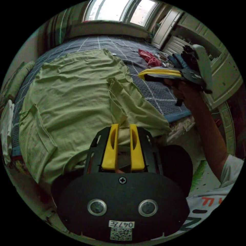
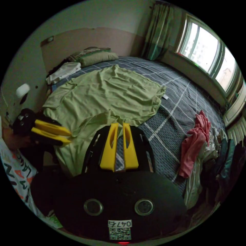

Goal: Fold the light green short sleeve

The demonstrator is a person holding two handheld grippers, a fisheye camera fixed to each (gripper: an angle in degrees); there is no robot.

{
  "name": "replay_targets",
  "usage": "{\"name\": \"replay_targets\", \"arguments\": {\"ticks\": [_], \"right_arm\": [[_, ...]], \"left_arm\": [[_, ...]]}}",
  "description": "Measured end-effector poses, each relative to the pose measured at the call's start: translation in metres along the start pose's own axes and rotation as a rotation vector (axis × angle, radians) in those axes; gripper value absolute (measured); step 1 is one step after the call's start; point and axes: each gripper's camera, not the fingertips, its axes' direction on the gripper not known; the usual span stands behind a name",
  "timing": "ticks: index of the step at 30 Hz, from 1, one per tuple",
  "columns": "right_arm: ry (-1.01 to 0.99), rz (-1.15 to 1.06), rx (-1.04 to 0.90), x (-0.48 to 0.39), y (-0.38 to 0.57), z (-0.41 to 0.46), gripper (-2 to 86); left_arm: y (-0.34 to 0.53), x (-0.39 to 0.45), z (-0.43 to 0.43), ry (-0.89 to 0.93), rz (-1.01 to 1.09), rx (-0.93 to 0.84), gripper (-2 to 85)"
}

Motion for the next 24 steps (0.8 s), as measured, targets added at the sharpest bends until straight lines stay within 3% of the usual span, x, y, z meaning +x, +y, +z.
{"name": "replay_targets", "arguments": {"ticks": [7, 11, 13, 18, 22, 24], "right_arm": [[0.011, -0.124, -0.101, -0.045, -0.053, 0.040, 0.9], [0.106, -0.132, -0.213, -0.061, -0.058, 0.056, 0.9], [0.090, -0.066, -0.207, -0.055, -0.056, 0.049, 0.9], [0.014, 0.022, -0.112, -0.070, -0.049, 0.011, 1.2], [-0.041, -0.021, -0.018, -0.124, -0.033, -0.028, 1.2], [-0.057, -0.097, -0.039, -0.172, -0.024, -0.034, 1.2]], "left_arm": [[0.011, 0.014, -0.089, -0.104, 0.196, 0.197, 7.0], [-0.001, 0.001, -0.086, -0.050, 0.167, 0.072, 8.3], [0.003, -0.014, -0.088, 0.053, 0.118, -0.012, 8.7], [0.018, -0.019, -0.127, 0.053, 0.159, -0.001, 8.6], [0.027, -0.032, -0.180, 0.002, 0.160, 0.107, 8.0], [0.026, -0.040, -0.189, 0.016, 0.153, 0.075, 7.9]]}}
